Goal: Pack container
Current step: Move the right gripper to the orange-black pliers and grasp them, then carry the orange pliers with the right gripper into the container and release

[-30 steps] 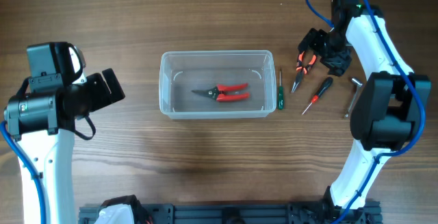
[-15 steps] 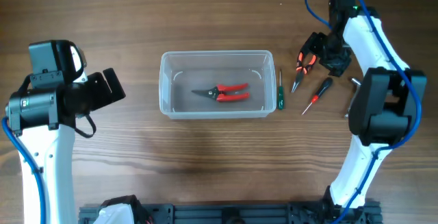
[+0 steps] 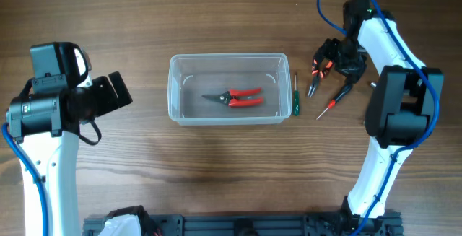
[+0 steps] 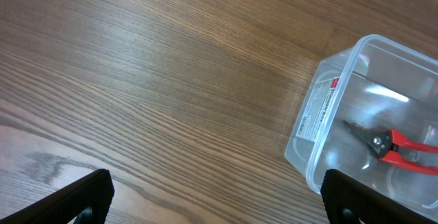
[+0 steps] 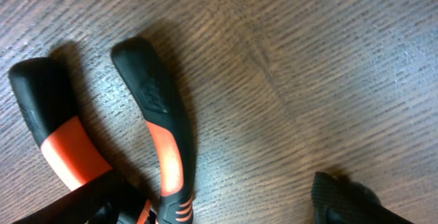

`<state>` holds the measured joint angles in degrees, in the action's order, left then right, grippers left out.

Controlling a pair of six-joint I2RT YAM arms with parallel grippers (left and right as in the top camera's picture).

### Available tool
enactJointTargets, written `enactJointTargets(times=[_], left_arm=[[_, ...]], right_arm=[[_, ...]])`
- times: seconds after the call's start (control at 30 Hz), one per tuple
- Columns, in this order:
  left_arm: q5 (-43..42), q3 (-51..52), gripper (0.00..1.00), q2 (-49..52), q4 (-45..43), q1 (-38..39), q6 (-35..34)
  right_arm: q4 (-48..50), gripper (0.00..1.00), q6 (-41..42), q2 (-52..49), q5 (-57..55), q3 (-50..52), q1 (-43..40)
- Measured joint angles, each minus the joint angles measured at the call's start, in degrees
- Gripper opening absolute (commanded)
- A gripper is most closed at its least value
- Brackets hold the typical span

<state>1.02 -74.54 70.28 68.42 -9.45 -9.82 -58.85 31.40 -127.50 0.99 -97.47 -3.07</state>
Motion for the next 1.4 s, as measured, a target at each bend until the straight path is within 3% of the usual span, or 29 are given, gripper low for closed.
enactJointTargets(times=[0.07,0.27,0.4,0.5,1.0,1.07,1.13,1.27,1.4], left_arm=[[0.0,0.0,1.0,0.0,0.0,0.0,0.0],[0.0,0.0,1.0,0.0,0.0,0.0,0.0],[0.0,0.0,1.0,0.0,0.0,0.0,0.0],[0.0,0.0,1.0,0.0,0.0,0.0,0.0],[0.0,0.0,1.0,0.0,0.0,0.0,0.0],[0.0,0.0,1.0,0.0,0.0,0.0,0.0],[0.0,0.0,0.99,0.0,0.0,0.0,0.0],[0.0,0.0,1.0,0.0,0.0,0.0,0.0],[0.0,0.0,1.0,0.0,0.0,0.0,0.0]], right_arm=[[0.2,0.6,0.1,0.0,0.0,0.0,0.0],[0.2,0.43,-0.1,0.0,0.0,0.0,0.0],[0.2,0.44,-0.2,0.0,0.0,0.0,0.0],[0.2,0.55,-0.2,0.0,0.0,0.0,0.0],[1.9,0.55,-1.2,-1.4,1.1,-0.2,0.0],[1.9,0.49,-1.3,-1.4,1.2,-0.2,0.0],[1.9,0.35,-1.4,-1.4,1.4,-0.2,0.0],[1.9,0.29,-1.6,-1.5,1.6,-0.2,-0.1],[1.9,0.14,-1.7,-1.5,1.6,-0.2,-0.1]])
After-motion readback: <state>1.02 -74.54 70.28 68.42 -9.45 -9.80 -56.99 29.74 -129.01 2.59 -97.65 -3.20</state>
